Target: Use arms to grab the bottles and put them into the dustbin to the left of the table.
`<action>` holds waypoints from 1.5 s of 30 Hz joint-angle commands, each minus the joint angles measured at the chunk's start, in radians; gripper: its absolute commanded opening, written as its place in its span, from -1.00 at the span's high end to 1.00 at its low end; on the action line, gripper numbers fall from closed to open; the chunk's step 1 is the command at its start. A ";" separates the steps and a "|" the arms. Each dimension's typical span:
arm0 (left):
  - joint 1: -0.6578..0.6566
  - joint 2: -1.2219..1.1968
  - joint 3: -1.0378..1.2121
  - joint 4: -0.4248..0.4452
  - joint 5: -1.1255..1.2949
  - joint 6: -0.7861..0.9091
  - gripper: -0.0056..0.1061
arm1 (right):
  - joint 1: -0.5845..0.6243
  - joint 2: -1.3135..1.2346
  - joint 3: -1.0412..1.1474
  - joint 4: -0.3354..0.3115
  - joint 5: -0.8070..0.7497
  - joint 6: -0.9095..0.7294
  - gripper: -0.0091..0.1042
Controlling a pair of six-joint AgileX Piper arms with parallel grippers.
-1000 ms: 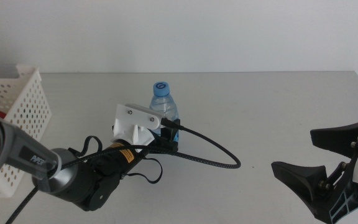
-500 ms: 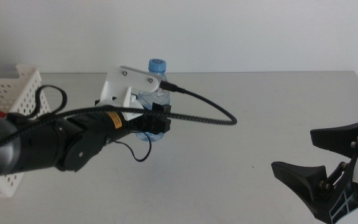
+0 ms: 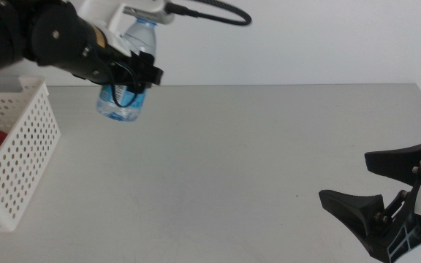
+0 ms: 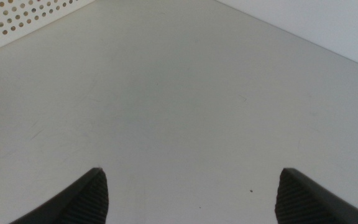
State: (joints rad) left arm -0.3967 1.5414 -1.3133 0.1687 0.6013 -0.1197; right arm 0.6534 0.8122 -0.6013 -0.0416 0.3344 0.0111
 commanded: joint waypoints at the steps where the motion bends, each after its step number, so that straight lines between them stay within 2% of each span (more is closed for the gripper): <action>1: 0.052 -0.052 -0.099 0.020 0.035 -0.003 0.93 | 0.004 -0.010 -0.030 -0.009 -0.066 -0.011 -0.49; 9: 0.284 -0.070 -0.192 0.021 0.320 0.129 0.93 | 0.004 -0.010 -0.030 -0.009 -0.064 -0.011 -0.49; 16: 0.523 -0.057 -0.192 0.020 0.355 0.188 0.93 | 0.004 -0.010 -0.030 -0.009 -0.064 -0.011 -0.49; 19: 0.582 -0.043 -0.192 0.017 0.340 0.217 0.93 | 0.004 -0.010 -0.030 -0.009 -0.064 -0.011 -0.49; 24: 0.610 0.020 -0.192 0.013 0.336 0.314 0.93 | 0.004 -0.010 -0.030 -0.009 -0.064 -0.011 -0.49; 36: 0.620 0.206 -0.192 -0.005 0.308 0.300 0.91 | 0.004 -0.010 -0.030 -0.009 -0.064 -0.011 -0.49; 40: 0.620 0.230 -0.192 -0.029 0.306 0.300 0.75 | 0.004 -0.010 -0.030 -0.009 -0.064 -0.011 -0.49; 45: 0.618 0.239 -0.192 -0.035 0.312 0.304 0.33 | 0.004 -0.010 -0.030 -0.009 -0.064 -0.011 -0.49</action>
State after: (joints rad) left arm 0.2198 1.8380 -1.4687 0.1280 0.9525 0.1994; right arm 0.6534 0.8122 -0.6013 -0.0416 0.3344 0.0093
